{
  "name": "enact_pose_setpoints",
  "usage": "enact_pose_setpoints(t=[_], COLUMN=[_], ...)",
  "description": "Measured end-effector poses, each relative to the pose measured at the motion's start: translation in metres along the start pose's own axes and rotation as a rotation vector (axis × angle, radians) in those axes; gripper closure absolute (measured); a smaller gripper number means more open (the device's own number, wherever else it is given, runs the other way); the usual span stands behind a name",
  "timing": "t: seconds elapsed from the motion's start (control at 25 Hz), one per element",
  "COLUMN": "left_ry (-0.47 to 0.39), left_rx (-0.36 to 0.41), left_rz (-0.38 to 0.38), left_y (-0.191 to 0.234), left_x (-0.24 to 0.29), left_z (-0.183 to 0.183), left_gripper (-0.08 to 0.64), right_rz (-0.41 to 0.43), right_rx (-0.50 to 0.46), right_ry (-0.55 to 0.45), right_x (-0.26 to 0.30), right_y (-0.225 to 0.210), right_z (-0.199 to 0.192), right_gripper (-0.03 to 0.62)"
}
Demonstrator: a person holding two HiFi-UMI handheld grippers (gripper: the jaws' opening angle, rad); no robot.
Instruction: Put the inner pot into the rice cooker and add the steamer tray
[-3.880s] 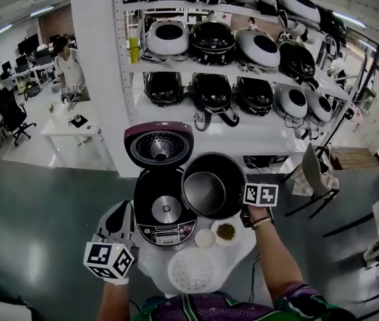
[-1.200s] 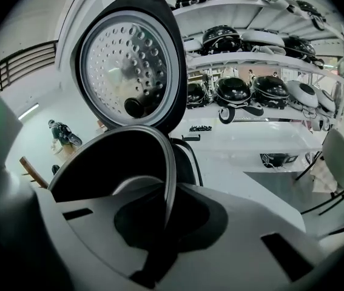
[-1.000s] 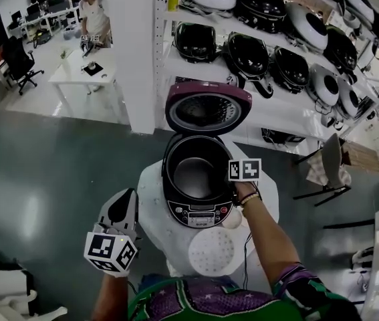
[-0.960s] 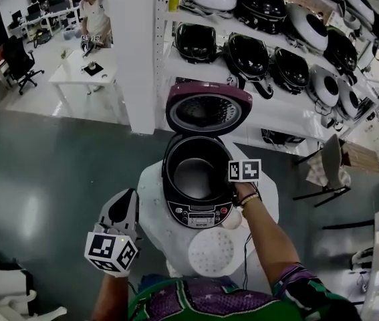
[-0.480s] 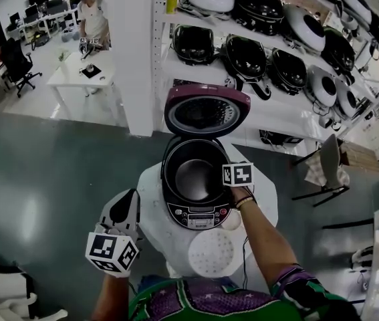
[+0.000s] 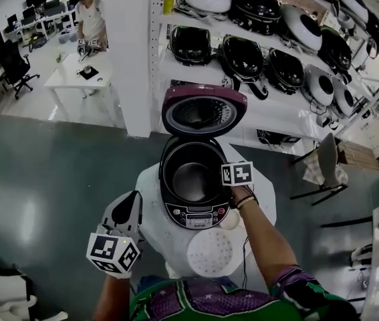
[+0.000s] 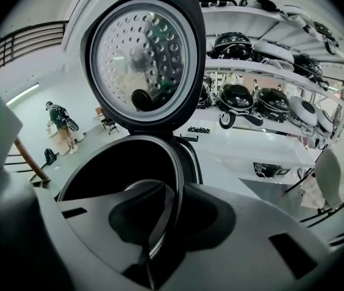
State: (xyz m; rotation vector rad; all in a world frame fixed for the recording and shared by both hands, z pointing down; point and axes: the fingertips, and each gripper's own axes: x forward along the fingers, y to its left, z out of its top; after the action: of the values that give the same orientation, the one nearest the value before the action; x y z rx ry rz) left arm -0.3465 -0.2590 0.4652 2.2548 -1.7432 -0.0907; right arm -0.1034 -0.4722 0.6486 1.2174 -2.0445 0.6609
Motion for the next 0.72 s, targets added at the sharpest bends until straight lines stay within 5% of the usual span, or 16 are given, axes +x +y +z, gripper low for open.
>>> enact_pose_setpoints(t=[0.72], left_ry=[0.001], left_rx=[-0.010], left_rz=[-0.072], left_y=[-0.018], left_x=[0.001], left_z=[-0.008], left_gripper=[0.538], right_rz=[-0.030], right_rx=[0.125], right_ry=[-0.115], right_x=[-0.053], right_y=[-0.029], right_z=[-0.025], right_gripper=[0.449])
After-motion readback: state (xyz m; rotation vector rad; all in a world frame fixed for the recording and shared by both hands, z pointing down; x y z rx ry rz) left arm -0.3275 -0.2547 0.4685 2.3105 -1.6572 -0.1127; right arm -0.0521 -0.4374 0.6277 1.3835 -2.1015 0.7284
